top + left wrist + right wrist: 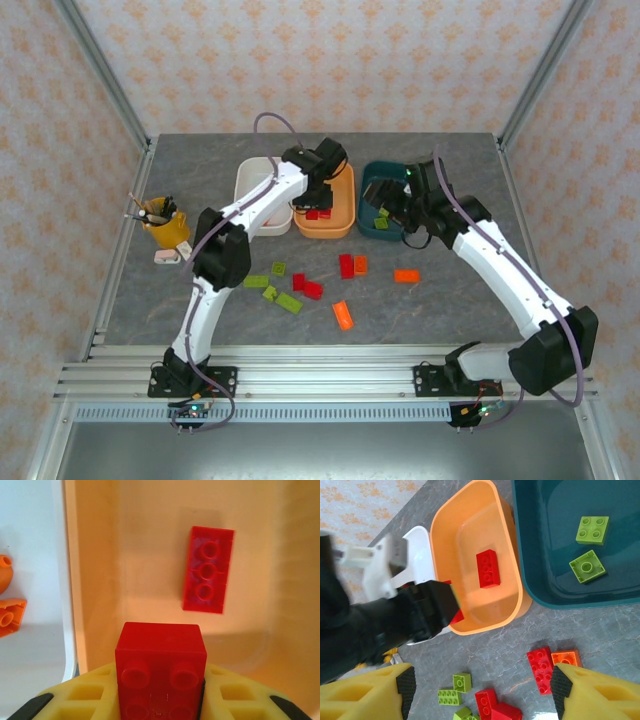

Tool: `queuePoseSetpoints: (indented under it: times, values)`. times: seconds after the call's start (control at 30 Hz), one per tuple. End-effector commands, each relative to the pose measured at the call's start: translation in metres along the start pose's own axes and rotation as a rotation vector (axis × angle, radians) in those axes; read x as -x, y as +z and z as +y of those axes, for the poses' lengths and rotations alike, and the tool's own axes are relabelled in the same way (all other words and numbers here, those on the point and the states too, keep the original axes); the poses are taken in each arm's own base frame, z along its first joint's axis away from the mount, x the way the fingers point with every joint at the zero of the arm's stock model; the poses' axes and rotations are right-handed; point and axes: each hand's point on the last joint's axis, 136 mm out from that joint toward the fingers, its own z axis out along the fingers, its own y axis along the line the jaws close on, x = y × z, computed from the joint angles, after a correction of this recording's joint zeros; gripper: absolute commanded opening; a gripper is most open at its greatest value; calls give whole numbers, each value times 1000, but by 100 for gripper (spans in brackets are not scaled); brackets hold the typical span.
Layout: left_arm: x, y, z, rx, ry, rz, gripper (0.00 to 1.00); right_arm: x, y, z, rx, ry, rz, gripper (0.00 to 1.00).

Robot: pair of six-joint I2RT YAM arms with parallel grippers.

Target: Sort the legos into containers by color

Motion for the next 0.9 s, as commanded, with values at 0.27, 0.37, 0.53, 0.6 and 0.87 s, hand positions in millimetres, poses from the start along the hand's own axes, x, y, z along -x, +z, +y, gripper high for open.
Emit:
queuePoseSetpoints:
  times: [0.27, 0.37, 0.53, 0.6, 0.87]
  values:
    - [-11, 30, 9, 83, 13, 67, 37, -18, -12, -16, 13, 35, 17, 74]
    - [-9, 29, 6, 69, -19, 62, 44, -21, -11, -18, 9, 29, 30, 74]
    - [-6, 18, 6, 61, -16, 54, 59, -23, -11, -17, -4, 6, 55, 75]
    - [-1, 8, 5, 46, -19, 32, 62, -21, -15, -15, -12, -15, 56, 75]
    - [11, -75, 6, -86, -190, -69, 74, -21, -39, -5, -38, -163, 113, 75]
